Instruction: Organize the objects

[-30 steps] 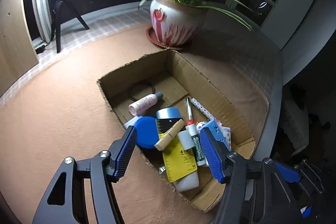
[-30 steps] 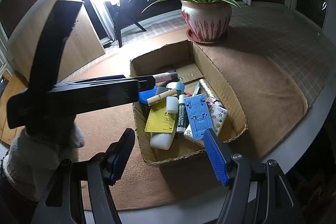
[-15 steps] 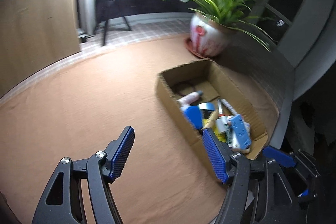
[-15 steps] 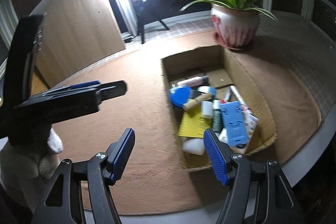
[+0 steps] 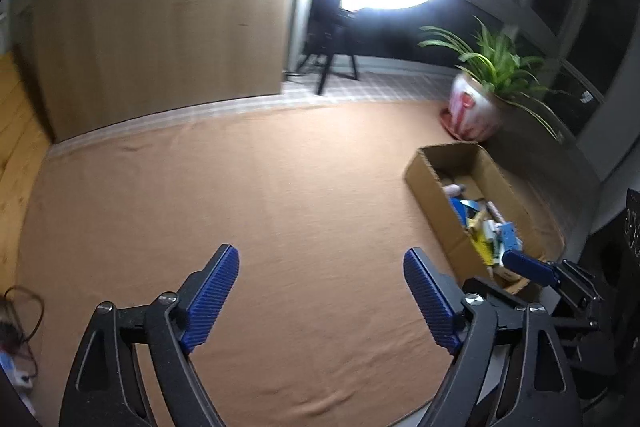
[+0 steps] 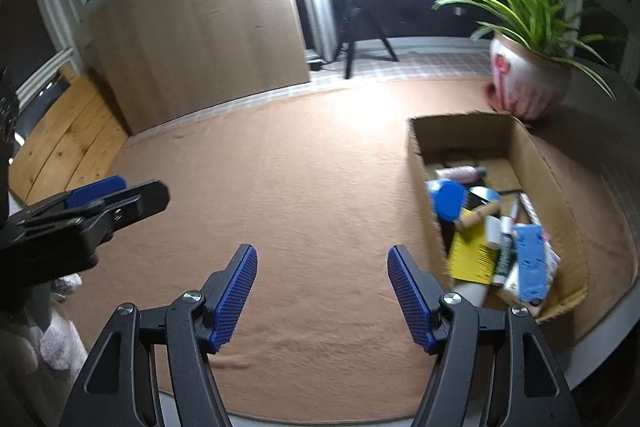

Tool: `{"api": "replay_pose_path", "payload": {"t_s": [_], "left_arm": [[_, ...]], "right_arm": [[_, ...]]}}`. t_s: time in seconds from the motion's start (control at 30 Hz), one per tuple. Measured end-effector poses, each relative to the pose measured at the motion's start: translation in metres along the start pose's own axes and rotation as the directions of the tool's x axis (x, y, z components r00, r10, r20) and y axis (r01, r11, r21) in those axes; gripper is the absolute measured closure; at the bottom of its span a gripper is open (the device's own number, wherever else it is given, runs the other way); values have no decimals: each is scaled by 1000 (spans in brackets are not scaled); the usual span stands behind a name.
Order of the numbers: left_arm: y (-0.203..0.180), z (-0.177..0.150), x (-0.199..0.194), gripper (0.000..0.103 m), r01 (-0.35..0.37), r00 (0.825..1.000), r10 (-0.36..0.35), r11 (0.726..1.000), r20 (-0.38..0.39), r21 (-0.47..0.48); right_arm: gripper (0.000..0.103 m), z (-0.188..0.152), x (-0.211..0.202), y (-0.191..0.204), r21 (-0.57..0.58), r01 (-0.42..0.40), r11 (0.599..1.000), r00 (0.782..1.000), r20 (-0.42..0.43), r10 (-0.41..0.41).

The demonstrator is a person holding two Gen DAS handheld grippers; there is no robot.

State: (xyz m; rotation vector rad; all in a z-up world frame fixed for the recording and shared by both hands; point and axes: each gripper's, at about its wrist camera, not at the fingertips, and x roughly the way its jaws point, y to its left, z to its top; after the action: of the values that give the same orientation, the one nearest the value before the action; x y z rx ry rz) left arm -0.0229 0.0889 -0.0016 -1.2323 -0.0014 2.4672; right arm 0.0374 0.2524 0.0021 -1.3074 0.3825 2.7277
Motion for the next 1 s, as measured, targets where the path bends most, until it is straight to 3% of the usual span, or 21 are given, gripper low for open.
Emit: {"api": "replay_pose_path", "payload": {"t_s": [0.3,0.47,0.67,1.0], "left_arm": [[58,-28,-22,8,-91,996,90,991,-16,-97],[80,-46,-18,8,-123,991,113,980,-70,-155],[91,-58,-17,8,-139,988,123,974,-95,-179],[89,-45,-18,8,-163,986,155,976,-68,-146]], "right_arm": [[39,2,3,40,-91,12,996,1000,21,-10],[39,2,5,51,-117,19,993,999,29,-15],[39,1,9,57,-123,15,992,1000,25,-12],[39,1,16,64,-123,4,992,1000,19,-1]]}}
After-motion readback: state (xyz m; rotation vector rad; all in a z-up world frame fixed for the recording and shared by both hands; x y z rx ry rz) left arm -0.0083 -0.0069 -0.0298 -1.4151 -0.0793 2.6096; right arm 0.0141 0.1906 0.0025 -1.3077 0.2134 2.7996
